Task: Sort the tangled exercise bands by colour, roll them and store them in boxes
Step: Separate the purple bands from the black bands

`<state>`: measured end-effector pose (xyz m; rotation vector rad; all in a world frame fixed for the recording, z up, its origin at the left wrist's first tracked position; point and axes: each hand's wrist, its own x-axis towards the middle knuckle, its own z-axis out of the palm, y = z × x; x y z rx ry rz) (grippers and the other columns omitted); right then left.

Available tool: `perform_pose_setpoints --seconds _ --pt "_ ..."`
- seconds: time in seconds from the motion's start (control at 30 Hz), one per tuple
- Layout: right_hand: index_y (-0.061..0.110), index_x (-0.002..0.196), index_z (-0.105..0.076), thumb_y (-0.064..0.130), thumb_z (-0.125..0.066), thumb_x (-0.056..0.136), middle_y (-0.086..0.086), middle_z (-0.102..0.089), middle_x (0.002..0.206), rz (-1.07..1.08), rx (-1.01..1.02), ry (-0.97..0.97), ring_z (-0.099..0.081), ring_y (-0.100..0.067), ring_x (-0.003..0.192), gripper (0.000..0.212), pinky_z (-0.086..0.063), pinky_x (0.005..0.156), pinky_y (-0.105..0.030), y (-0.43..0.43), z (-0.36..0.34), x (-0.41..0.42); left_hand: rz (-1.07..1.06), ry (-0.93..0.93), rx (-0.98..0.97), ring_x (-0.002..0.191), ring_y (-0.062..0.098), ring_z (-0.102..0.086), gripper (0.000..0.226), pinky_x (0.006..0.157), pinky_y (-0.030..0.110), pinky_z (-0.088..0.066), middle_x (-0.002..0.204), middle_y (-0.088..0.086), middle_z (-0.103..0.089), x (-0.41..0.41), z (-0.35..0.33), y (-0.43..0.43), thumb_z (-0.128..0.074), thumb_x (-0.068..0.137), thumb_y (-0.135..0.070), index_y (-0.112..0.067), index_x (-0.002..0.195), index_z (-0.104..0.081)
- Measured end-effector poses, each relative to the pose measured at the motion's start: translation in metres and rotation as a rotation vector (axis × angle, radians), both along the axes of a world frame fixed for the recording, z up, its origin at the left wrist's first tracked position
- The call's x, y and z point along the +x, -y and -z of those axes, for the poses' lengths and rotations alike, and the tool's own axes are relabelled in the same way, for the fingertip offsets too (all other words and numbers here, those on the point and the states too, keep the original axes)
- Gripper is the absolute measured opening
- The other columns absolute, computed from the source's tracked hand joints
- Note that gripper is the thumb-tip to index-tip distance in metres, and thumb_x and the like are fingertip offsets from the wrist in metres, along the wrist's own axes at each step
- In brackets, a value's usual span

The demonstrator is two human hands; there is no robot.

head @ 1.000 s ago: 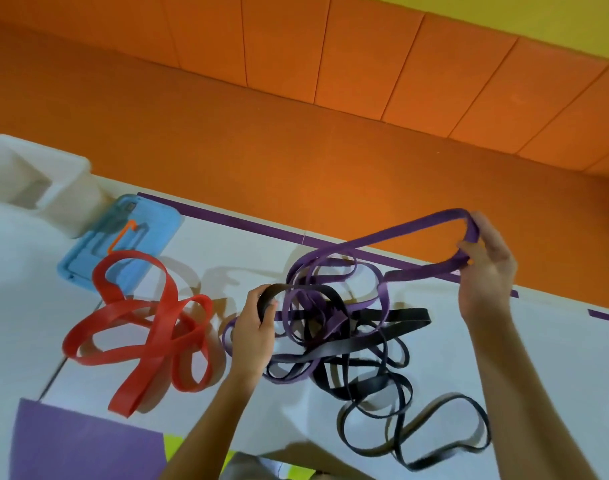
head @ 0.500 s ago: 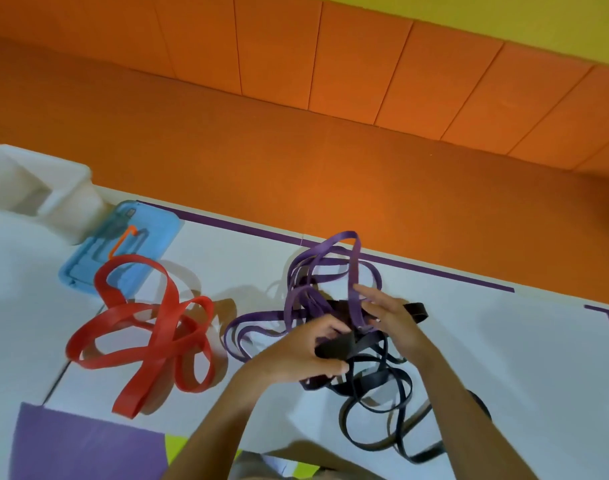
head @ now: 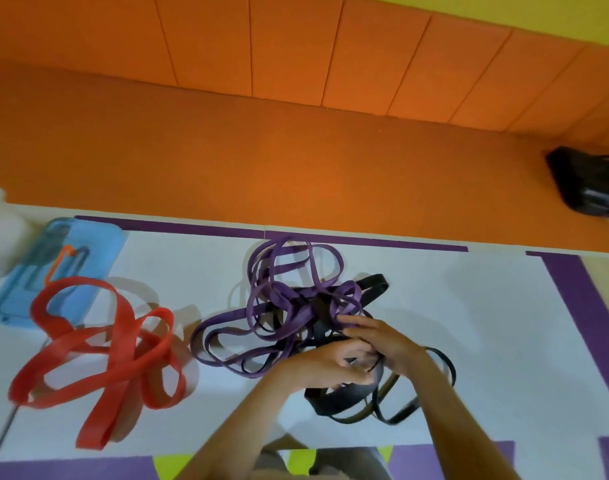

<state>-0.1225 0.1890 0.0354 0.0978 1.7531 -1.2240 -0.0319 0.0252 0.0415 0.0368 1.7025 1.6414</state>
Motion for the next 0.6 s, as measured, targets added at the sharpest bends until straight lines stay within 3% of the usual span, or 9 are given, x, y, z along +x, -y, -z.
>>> perform_pose_setpoints --seconds 0.07,0.17,0.23,0.3,0.33,0.4,0.47,0.53,0.6 --pt "0.019 0.129 -0.072 0.001 -0.053 0.104 -0.012 -0.076 0.120 -0.045 0.007 0.054 -0.073 -0.026 0.112 0.036 -0.058 0.097 -0.036 -0.012 0.005 0.001 0.044 0.055 -0.018 0.124 0.003 -0.064 0.042 0.082 0.020 -0.058 0.143 -0.010 -0.063 -0.007 0.006 0.003 -0.060 0.106 -0.040 -0.025 0.145 -0.058" --pt "0.019 0.126 -0.074 -0.002 -0.060 0.099 -0.011 -0.079 0.102 -0.131 0.012 0.006 -0.077 -0.023 0.093 0.037 -0.058 0.074 -0.029 -0.026 0.003 0.000 -0.317 0.068 -0.189 0.094 0.012 -0.072 0.027 0.084 0.036 -0.060 0.114 -0.001 -0.076 -0.029 0.006 0.010 -0.049 0.110 -0.029 -0.015 0.121 -0.069" --pt "0.028 0.128 -0.073 0.004 -0.065 0.097 -0.007 -0.077 0.086 -0.160 0.039 0.007 -0.075 -0.018 0.083 0.040 -0.050 0.064 -0.028 -0.034 0.000 -0.005 -0.479 -0.177 -0.516 0.110 0.018 -0.067 0.020 0.097 0.046 -0.057 0.122 0.000 -0.071 -0.051 0.014 0.015 -0.049 0.108 -0.015 -0.017 0.120 -0.064" --pt "0.035 0.130 -0.072 0.009 -0.067 0.097 -0.008 -0.073 0.083 -0.248 0.012 0.014 -0.071 -0.016 0.080 0.042 -0.048 0.059 -0.025 -0.044 -0.001 -0.011 -0.346 -0.464 -0.730 0.128 0.023 -0.056 0.037 0.102 0.046 -0.051 0.137 -0.001 -0.062 -0.076 0.022 0.012 -0.054 0.101 -0.004 -0.020 0.133 -0.060" --pt "0.036 0.129 -0.072 0.011 -0.067 0.097 -0.012 -0.072 0.084 -0.295 -0.008 0.018 -0.069 -0.016 0.079 0.042 -0.049 0.058 -0.023 -0.049 -0.002 -0.014 -0.233 -0.503 -0.750 0.134 0.026 -0.051 0.043 0.105 0.047 -0.049 0.143 -0.001 -0.058 -0.089 0.026 0.007 -0.057 0.098 -0.004 -0.021 0.138 -0.059" --pt "0.038 0.128 -0.073 0.012 -0.068 0.097 -0.023 -0.071 0.098 -0.386 -0.020 0.001 -0.066 -0.017 0.079 0.041 -0.055 0.065 -0.028 -0.058 -0.005 -0.021 0.018 -0.419 -0.776 0.147 0.032 -0.038 0.054 0.115 0.054 -0.038 0.157 -0.001 -0.046 -0.112 0.037 -0.007 -0.067 0.097 -0.022 -0.026 0.149 -0.052" --pt "0.041 0.127 -0.073 0.012 -0.071 0.097 -0.022 -0.072 0.109 -0.444 0.002 0.004 -0.068 -0.016 0.078 0.042 -0.059 0.075 -0.032 -0.070 -0.005 -0.029 0.258 -0.248 -0.899 0.158 0.038 -0.019 0.084 0.123 0.067 -0.021 0.172 0.003 -0.023 -0.125 0.052 -0.022 -0.076 0.091 -0.046 -0.032 0.161 -0.034" --pt "0.043 0.126 -0.073 0.011 -0.073 0.095 -0.021 -0.074 0.109 -0.463 0.025 0.031 -0.069 -0.014 0.075 0.045 -0.060 0.074 -0.028 -0.085 -0.004 -0.037 0.330 -0.121 -1.009 0.159 0.044 -0.013 0.107 0.123 0.073 -0.013 0.175 0.010 -0.009 -0.131 0.067 -0.037 -0.081 0.084 -0.057 -0.036 0.166 -0.017" --pt "0.044 0.125 -0.073 0.010 -0.073 0.095 -0.018 -0.074 0.104 -0.478 0.040 0.030 -0.066 -0.014 0.072 0.046 -0.059 0.075 -0.025 -0.099 -0.001 -0.046 0.292 -0.090 -1.087 0.155 0.049 -0.021 0.111 0.121 0.073 -0.020 0.172 0.016 -0.012 -0.132 0.077 -0.053 -0.083 0.084 -0.051 -0.034 0.166 -0.011"
